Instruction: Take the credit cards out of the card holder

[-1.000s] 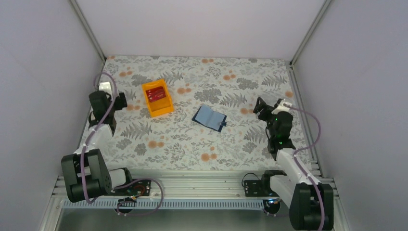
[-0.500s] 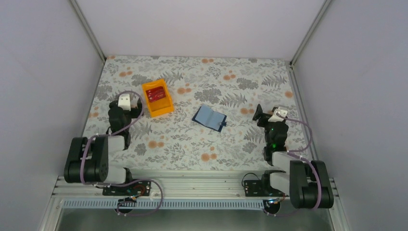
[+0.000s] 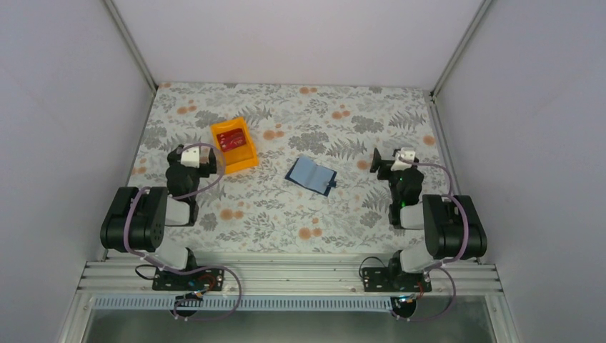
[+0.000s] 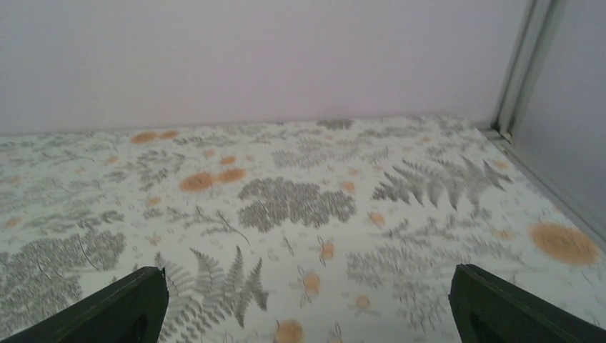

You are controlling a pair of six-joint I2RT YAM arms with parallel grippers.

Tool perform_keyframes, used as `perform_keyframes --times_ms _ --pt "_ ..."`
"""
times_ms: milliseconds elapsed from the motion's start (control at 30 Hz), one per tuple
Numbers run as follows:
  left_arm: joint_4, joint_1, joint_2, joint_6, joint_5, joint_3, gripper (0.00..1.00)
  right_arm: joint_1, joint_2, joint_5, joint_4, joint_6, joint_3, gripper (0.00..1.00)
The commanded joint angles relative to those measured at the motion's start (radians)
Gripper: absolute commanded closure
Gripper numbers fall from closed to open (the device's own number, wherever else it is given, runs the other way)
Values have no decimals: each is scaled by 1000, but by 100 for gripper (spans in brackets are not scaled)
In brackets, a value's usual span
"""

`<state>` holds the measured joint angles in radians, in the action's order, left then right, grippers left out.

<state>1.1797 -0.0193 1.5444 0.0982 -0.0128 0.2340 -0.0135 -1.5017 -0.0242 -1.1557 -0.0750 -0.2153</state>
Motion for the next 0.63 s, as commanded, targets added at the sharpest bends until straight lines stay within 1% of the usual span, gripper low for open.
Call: perform_keyframes --times_ms 0,133,600 --pt "55 4 6 10 8 13 0 -18 -1 -69 -27 54 -50 0" --pt "55 5 6 10 7 12 0 -30 -16 -106 21 52 -83 0" --pt "52 4 7 8 8 14 0 -36 -14 -120 22 52 -83 0"
